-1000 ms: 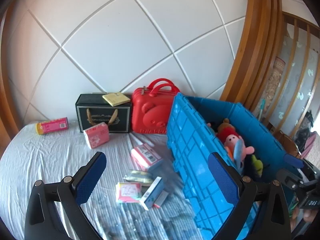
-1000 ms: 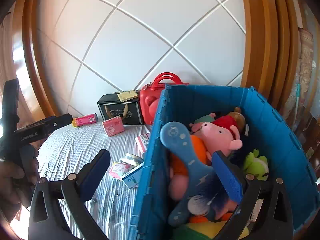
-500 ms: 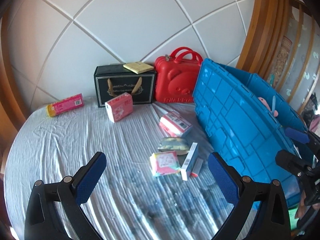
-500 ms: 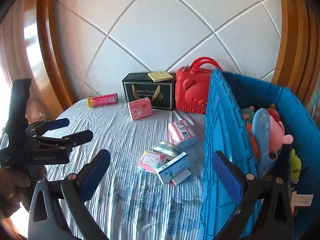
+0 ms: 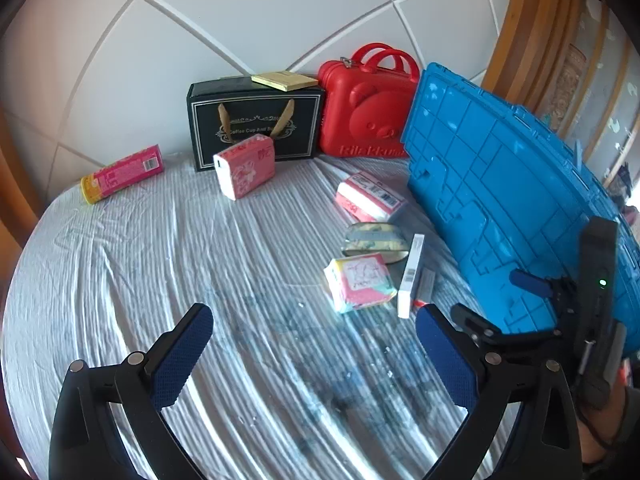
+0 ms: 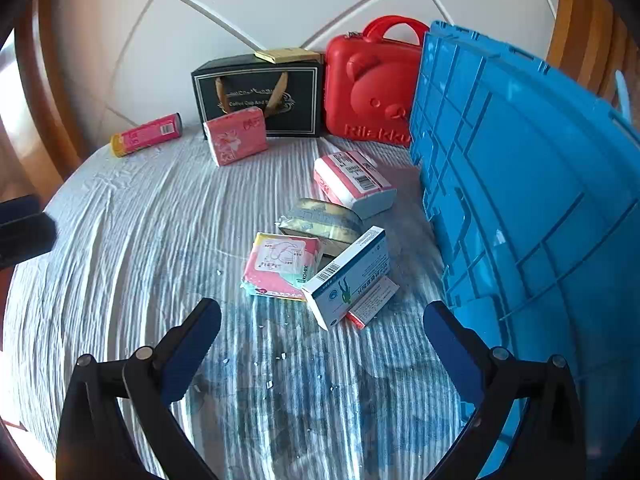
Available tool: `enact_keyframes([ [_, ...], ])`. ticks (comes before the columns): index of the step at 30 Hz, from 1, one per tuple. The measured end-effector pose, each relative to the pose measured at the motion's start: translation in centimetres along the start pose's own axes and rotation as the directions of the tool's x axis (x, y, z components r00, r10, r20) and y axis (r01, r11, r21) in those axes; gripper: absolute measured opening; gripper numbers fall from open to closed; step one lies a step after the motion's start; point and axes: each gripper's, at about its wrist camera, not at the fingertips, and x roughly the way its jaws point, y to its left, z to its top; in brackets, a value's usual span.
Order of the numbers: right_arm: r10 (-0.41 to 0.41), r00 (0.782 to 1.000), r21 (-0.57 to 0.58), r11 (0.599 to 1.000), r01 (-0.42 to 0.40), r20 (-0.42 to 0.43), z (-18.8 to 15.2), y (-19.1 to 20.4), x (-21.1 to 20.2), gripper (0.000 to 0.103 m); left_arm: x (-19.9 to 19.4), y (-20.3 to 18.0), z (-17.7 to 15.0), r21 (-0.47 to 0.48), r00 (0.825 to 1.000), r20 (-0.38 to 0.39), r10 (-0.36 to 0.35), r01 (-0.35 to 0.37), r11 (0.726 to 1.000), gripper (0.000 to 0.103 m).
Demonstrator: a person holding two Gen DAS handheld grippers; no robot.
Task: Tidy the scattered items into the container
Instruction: 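Grasp the pink pad pack with the left tool while the right tool grasps a white box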
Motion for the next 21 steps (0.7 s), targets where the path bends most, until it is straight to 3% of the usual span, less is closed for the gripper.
enact_keyframes([
  [7, -0.076, 0.996, 0.052, 0.996, 0.079, -0.051, -0.4, 1.1, 7.2, 0.102, 0.3, 1.6, -2.2, 0.016, 0.999, -0.034, 0.028, -0.027, 1.000, 0.102],
  [13, -0.120, 0.989, 0.089, 0.988, 0.127, -0.082, -1.0, 0.7, 10.6, 0.089, 3.3, 3.0, -2.0, 0.021, 0.998, -0.025, 0.060, -0.059, 0.998, 0.102],
  [20, -0.135, 0.984, 0.118, 0.982, 0.149, -0.118, -2.1, -0.8, 12.4, 0.064, 7.2, 3.7, -1.2, -0.005, 0.998, -0.045, 0.050, -0.051, 0.999, 0.102],
  [21, -0.134, 0.984, 0.122, 0.981, 0.148, -0.118, -2.2, -1.1, 12.4, 0.055, 7.7, 3.5, -1.1, 0.003, 0.997, -0.051, 0.049, -0.049, 0.999, 0.102],
])
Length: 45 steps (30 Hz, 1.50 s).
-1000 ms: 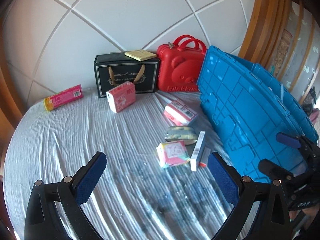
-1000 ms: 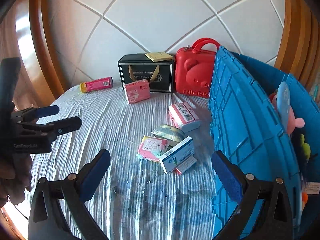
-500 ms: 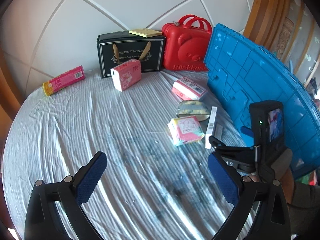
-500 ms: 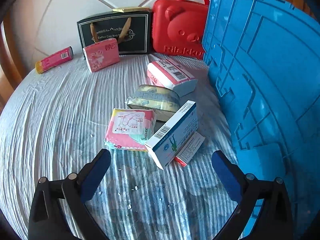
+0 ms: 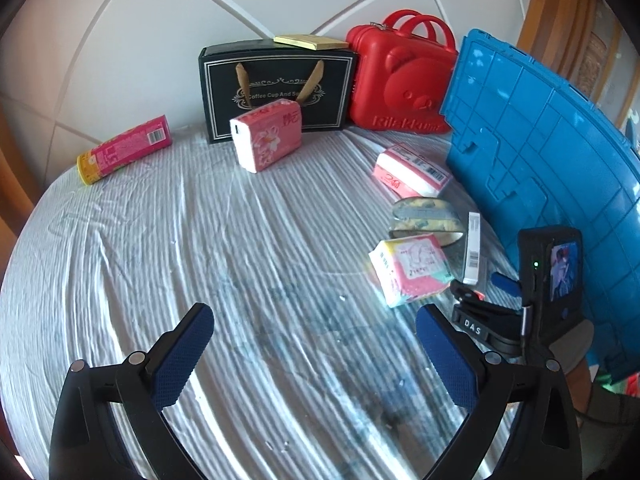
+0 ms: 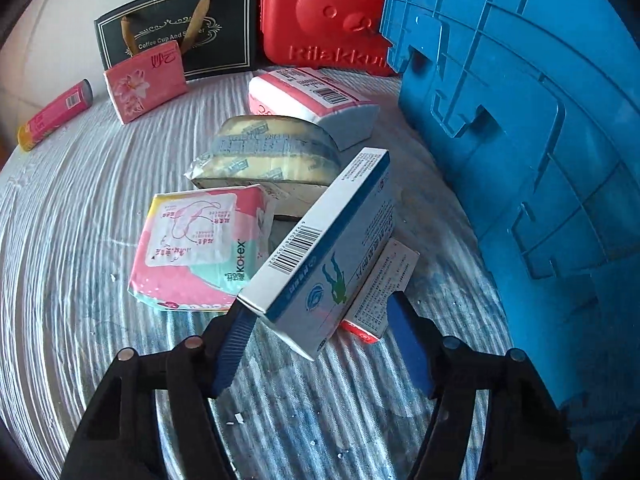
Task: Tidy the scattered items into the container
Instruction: 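Grasp the pink pad pack with the left tool while the right tool grasps a white box, then carry the pink pad pack and white box with both tools to the crate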
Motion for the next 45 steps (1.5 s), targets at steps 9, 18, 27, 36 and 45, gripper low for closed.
enact_keyframes([
  [9, 0.054, 0.998, 0.062, 0.997, -0.055, 0.013, -0.6, -2.8, -1.1, 0.020, 3.3, -2.2, 0.5, 0.052, 0.999, -0.024, -0.024, 0.025, 0.998, 0.102],
  [18, 0.125, 0.992, 0.061, 0.990, -0.124, 0.000, -3.0, -4.6, -4.5, 0.016, 9.1, -6.3, 1.4, 0.067, 0.991, -0.089, -0.097, 0.103, 0.992, 0.102],
  [27, 0.168, 0.985, 0.028, 0.986, -0.167, -0.027, -8.8, -6.1, -7.6, 0.016, 14.6, -11.2, 2.5, 0.001, 0.985, -0.138, -0.104, 0.105, 0.995, 0.102],
  [36, 0.221, 0.974, 0.038, 0.975, -0.220, -0.041, -10.5, -7.7, -8.5, 0.016, 19.0, -12.1, 2.1, -0.044, 0.977, -0.208, 0.037, -0.047, 0.998, 0.101],
  [45, 0.261, 0.965, 0.026, 0.965, -0.260, -0.028, -9.8, -8.6, -9.1, 0.016, 17.2, -12.3, 1.8, -0.050, 0.981, -0.184, 0.054, -0.064, 0.997, 0.079],
])
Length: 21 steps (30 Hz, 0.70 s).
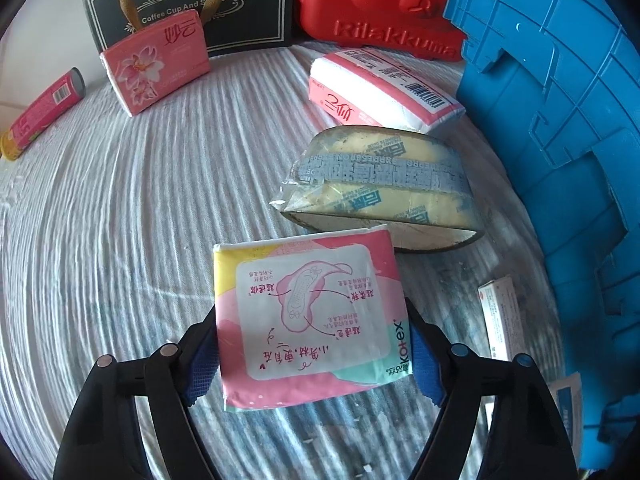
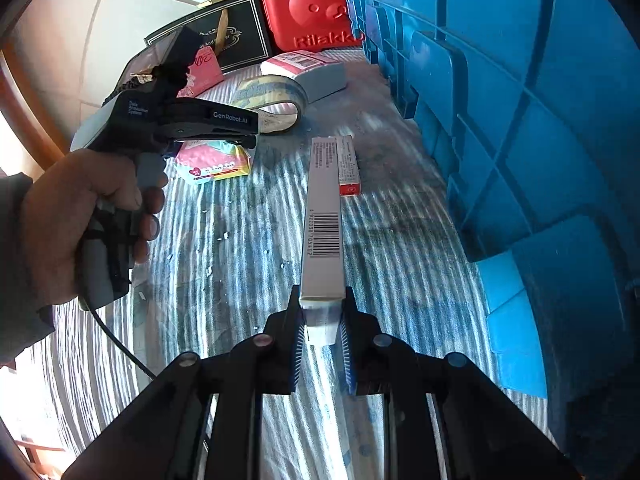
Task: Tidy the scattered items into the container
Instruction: 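Carry the pink pad pack and white box with both tools to the crate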
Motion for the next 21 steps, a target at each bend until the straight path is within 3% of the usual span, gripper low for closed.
enact_keyframes([
  [10, 0.040, 0.999, -0.076, 0.996, -0.037, 0.035, 1.8, 2.2, -2.8, 0.016, -5.8, 3.5, -1.8, -0.059, 0.998, 0.057, 0.017, -0.013, 0.998, 0.079],
  [21, 0.080, 0.991, -0.186, 0.981, -0.059, 0.107, 2.9, 6.2, -8.4, 0.016, -15.4, 11.4, -4.1, -0.135, 0.984, 0.172, 0.048, -0.025, 0.991, 0.079],
])
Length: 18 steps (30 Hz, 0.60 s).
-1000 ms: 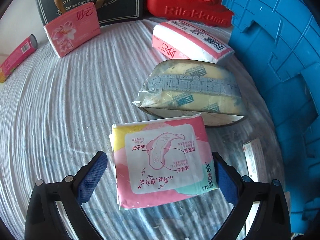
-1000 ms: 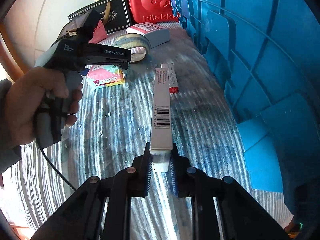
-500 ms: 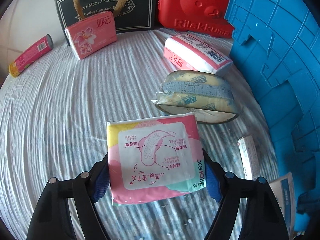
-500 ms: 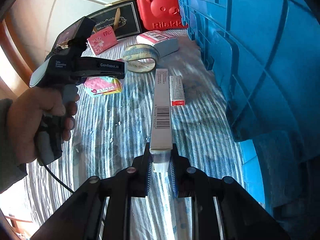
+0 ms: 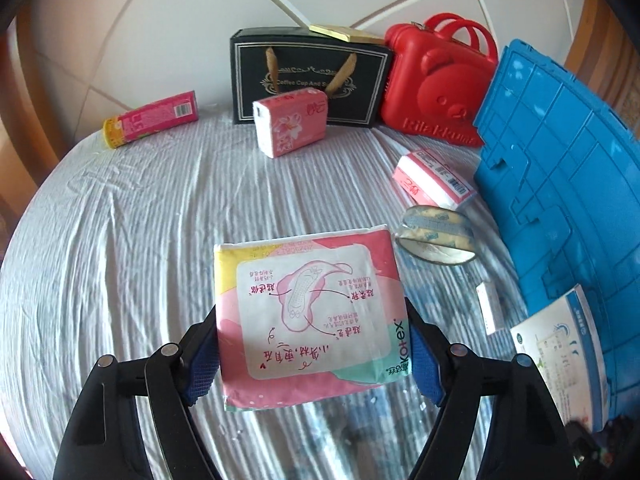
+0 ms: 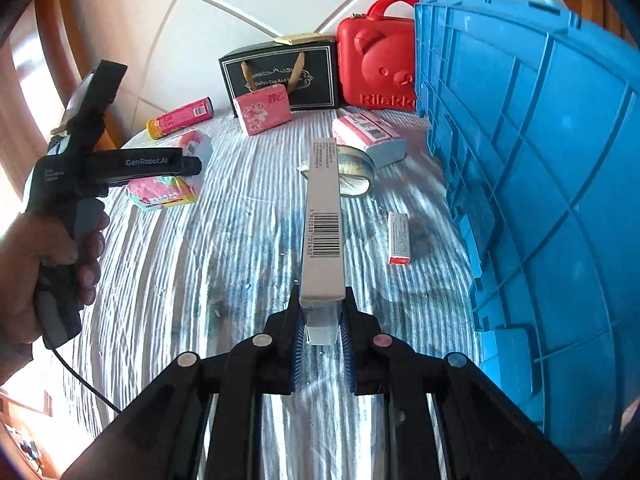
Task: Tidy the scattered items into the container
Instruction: 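Carry the pink pad pack and white box with both tools to the crate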
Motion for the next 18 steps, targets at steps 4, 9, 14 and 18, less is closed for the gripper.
enact_keyframes([
  [4, 0.004, 1.000, -0.041, 0.999, -0.003, 0.028, 0.7, 1.5, -1.4, 0.016, -3.6, 2.3, -0.1, -0.023, 0.999, 0.031, 0.011, -0.010, 1.000, 0.079],
  [9, 0.021, 0.997, -0.082, 0.996, -0.015, 0.073, 2.0, 3.2, -3.5, 0.016, -8.9, 4.6, 0.1, -0.036, 0.995, 0.095, 0.020, -0.017, 0.999, 0.079],
  [14, 0.031, 0.993, -0.133, 0.991, -0.015, 0.118, 3.4, 4.6, -4.9, 0.016, -14.4, 7.3, 0.5, -0.060, 0.985, 0.171, 0.032, -0.022, 0.998, 0.079],
  [18, 0.042, 0.987, -0.157, 0.987, -0.017, 0.158, 4.3, 5.6, -6.5, 0.016, -18.2, 9.6, 0.8, -0.075, 0.974, 0.218, 0.057, -0.041, 0.996, 0.079],
])
